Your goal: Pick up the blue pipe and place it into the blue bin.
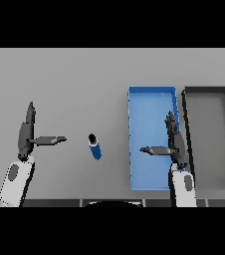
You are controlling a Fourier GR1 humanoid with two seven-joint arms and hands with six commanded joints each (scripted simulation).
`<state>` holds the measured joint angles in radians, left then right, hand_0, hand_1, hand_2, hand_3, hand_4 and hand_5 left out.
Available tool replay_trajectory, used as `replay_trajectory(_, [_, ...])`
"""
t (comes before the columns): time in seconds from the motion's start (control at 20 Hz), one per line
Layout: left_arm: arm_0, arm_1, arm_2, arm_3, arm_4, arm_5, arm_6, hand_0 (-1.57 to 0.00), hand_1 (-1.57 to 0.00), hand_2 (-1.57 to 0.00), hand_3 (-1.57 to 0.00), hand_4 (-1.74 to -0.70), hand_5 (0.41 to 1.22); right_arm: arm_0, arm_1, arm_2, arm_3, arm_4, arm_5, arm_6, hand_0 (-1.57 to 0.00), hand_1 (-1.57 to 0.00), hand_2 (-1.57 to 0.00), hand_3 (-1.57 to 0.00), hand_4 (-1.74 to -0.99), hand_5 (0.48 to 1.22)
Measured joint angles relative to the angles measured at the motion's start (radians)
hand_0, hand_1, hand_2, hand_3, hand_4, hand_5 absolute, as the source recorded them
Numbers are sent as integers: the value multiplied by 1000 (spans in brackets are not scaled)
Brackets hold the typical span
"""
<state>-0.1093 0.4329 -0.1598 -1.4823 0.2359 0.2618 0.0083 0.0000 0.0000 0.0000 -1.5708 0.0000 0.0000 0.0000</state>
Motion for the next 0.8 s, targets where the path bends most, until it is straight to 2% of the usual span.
replay_trajectory(0.3, [-7,2,5,10,3,-4,-9,1,1,1,1,-1186,605,-8,1,-3,8,2,-4,-3,1,1,1,1,-1254,598])
replay_trajectory(0.35, [18,65,-11,9,26,-131,-58,1,1,1,1,-1188,606,41,-59,32,-18,62,27,-66,1,1,1,1,-1255,597])
replay_trajectory(0.4, [24,108,-17,13,42,-209,-74,1,1,1,1,-1190,604,68,-92,57,-46,98,45,-85,1,1,1,1,-1251,597])
replay_trajectory(0.45, [33,129,-20,31,53,-267,-96,1,1,1,1,-1189,604,81,-118,68,-61,125,49,-79,1,1,1,1,-1249,598])
replay_trajectory(0.55, [35,153,-27,35,57,-318,-118,1,1,1,1,-1183,603,113,-131,97,-110,164,49,-64,1,1,1,1,-1241,594])
replay_trajectory(0.65, [43,166,-35,37,49,-347,-148,1,1,1,1,-1170,605,111,-139,102,-111,169,57,-30,1,1,1,1,-1228,595])
replay_trajectory(0.7, [51,185,-38,20,51,-369,-168,1,1,1,1,-1162,605,117,-145,103,-119,170,60,-40,1,1,1,1,-1226,593])
replay_trajectory(0.8, [61,207,-71,-7,48,-428,-166,1,1,1,1,-1168,592,99,-135,105,-105,165,62,-23,1,1,1,1,-1226,596])
